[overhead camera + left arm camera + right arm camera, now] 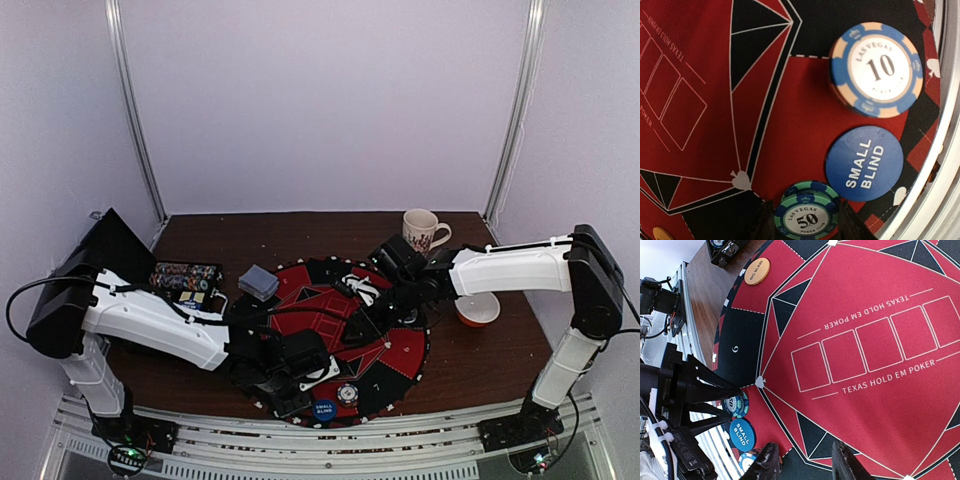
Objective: Distribute texas hold em gaming equipment
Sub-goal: Place the poker chip in the poker chips pile, then adjust the poker chips pile in the chip case.
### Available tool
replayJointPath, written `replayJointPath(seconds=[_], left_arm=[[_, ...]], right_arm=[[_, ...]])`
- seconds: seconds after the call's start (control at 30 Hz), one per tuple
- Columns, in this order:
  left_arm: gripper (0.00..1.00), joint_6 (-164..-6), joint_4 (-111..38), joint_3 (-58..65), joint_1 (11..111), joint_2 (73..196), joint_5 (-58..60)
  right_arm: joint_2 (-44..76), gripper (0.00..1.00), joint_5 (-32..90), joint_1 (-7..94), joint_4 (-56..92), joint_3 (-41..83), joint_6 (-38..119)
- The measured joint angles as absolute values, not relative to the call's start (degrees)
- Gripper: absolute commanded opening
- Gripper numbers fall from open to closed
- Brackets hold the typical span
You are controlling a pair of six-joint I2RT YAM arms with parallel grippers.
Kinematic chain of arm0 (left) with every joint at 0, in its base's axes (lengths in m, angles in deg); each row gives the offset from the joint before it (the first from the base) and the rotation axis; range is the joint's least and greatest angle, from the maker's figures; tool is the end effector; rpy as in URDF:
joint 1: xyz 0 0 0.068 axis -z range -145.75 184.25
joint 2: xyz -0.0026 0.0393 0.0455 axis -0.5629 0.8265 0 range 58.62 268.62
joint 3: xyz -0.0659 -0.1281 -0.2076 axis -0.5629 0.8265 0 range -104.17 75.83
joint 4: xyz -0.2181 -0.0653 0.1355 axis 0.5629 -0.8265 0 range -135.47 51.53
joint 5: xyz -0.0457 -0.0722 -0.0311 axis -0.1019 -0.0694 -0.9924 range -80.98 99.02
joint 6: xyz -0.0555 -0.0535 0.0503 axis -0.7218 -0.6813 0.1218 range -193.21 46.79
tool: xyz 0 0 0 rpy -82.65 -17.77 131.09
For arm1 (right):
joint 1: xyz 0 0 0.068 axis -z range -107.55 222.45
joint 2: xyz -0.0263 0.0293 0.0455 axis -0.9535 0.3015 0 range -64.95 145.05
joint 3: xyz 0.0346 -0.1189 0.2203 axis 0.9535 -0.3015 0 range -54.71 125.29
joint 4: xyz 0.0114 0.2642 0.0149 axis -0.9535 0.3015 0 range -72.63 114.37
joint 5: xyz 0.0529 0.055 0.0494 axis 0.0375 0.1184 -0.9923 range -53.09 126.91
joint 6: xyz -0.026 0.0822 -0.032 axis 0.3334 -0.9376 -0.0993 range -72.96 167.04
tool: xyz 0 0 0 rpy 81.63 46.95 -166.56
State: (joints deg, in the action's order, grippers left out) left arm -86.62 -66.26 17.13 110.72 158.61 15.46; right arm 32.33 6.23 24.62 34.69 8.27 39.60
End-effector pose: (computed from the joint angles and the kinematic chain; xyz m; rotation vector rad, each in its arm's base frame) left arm 0.0896 -0.3326 0.0881 1.4361 2.3967 -0.2530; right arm 0.2240 0.3100 0.1505 -1.1284 2.3499 1.0497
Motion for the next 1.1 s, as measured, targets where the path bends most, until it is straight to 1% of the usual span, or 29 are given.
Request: replayJointPath(seconds=[0.03, 0.13, 0.2, 0.47, 0.6, 0.73, 0.83, 0.93, 1.03, 1.1], left_arm=[[0.54, -86.62, -66.30, 17.04, 110.70, 158.78, 15.46], [0.66, -86.57, -66.44, 17.00, 110.68, 159.02, 15.52], [0.70, -86.62, -66.37, 16.98, 110.68, 159.02, 15.44], [0.71, -86.94, -67.22, 14.75, 109.72, 158.04, 15.68], [0.71, -88.54, -69.30, 12.06, 106.81, 153.75, 15.55], [0.76, -91.34, -73.23, 9.24, 102.37, 148.18, 15.46], [0.84, -94.68, -77.98, 8.23, 95.71, 143.09, 15.65], [0.87, -98.88, -84.14, 8.30, 83.66, 138.72, 17.36], [0.87, -103.42, -89.73, 10.11, 71.90, 134.56, 20.83], [0.83, -106.24, -93.45, 11.60, 67.71, 131.63, 22.71]], right_arm=[[32.33, 0.40, 6.23, 24.62, 34.69, 8.25, 39.60], [32.28, 0.41, 6.23, 24.62, 34.58, 8.07, 39.58], [32.07, 0.41, 6.23, 24.62, 34.63, 7.74, 39.58], [31.54, 0.43, 7.37, 24.68, 34.58, 7.59, 39.40], [28.42, 0.45, 10.01, 26.26, 34.52, 7.55, 38.57], [23.52, 0.49, 15.08, 30.28, 34.32, 7.63, 37.76], [21.11, 0.52, 18.93, 33.16, 34.43, 8.07, 37.98], [20.42, 0.53, 22.36, 35.30, 35.00, 9.51, 39.31], [20.68, 0.54, 24.64, 35.61, 36.02, 10.85, 41.37], [21.31, 0.54, 25.31, 35.61, 36.59, 11.81, 42.88]])
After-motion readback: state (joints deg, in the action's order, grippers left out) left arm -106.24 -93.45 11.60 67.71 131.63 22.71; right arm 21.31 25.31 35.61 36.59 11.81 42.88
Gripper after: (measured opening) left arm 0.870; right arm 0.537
